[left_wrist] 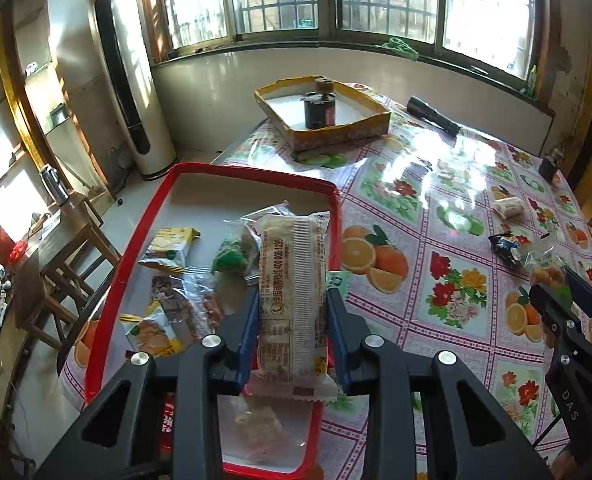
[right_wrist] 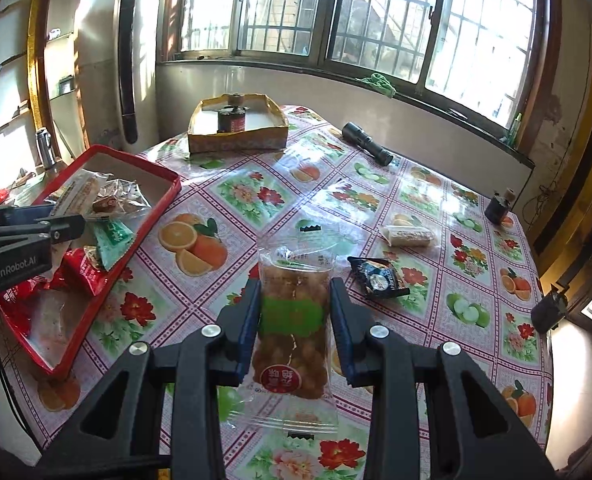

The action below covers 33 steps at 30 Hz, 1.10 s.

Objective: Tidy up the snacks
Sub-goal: 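Carry the white bar and the dough-twist bag over the red-rimmed tray, then lower both snacks into the tray and open both tools to release them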

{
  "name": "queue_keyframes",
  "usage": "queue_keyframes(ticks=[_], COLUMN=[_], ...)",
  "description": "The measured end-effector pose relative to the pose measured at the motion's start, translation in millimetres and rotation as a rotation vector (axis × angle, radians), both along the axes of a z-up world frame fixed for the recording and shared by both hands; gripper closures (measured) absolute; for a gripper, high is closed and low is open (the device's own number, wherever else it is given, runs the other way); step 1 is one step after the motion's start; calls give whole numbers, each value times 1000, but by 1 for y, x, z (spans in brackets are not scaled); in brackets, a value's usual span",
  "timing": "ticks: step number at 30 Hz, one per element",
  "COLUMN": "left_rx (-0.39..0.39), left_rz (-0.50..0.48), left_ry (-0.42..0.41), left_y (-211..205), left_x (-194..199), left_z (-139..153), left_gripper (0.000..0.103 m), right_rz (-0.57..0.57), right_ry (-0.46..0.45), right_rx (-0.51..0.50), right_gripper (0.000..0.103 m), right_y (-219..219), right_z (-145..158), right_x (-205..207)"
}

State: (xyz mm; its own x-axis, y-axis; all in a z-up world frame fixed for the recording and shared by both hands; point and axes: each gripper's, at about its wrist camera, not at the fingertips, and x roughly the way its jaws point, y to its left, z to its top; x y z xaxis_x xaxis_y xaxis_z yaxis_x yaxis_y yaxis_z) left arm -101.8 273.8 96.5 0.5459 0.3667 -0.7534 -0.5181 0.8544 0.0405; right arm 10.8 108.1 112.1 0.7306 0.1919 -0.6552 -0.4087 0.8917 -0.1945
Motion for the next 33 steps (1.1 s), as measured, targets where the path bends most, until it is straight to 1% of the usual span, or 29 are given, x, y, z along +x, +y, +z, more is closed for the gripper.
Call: queue_keyframes(ticks=[6,10,14,19,21,24,28,33], left_rx=[6,3,-1,-4,-8,-17,-22,-23], left_rz=[56,101,144,173,178,183,184,188], left_ry=[1,6,16,35,44,56,64,72], left_y=[27,48,67,81,86,91,95,98], left_x=[-13,-21,-29,-32,-32,-30,-29,-27], left_z=[-1,-5,-10,-20,-24,-30,-34,-37], left_gripper=[71,71,71,71,71,71,71,71], right_rz=[66,124,195,289,335,370,384,385], right_ry=[12,25,58,136,191,220,245,261], right_rx=[2,24,59,145,217,246,239,230], right_gripper=[67,67,67,67,67,67,67,67], right_y=[33,56,84,119,130,148,166,172], right_z=[-1,-1,-3,-8,-11,-17,-27,-36], right_x=[1,3,8,22,30,34,39,46])
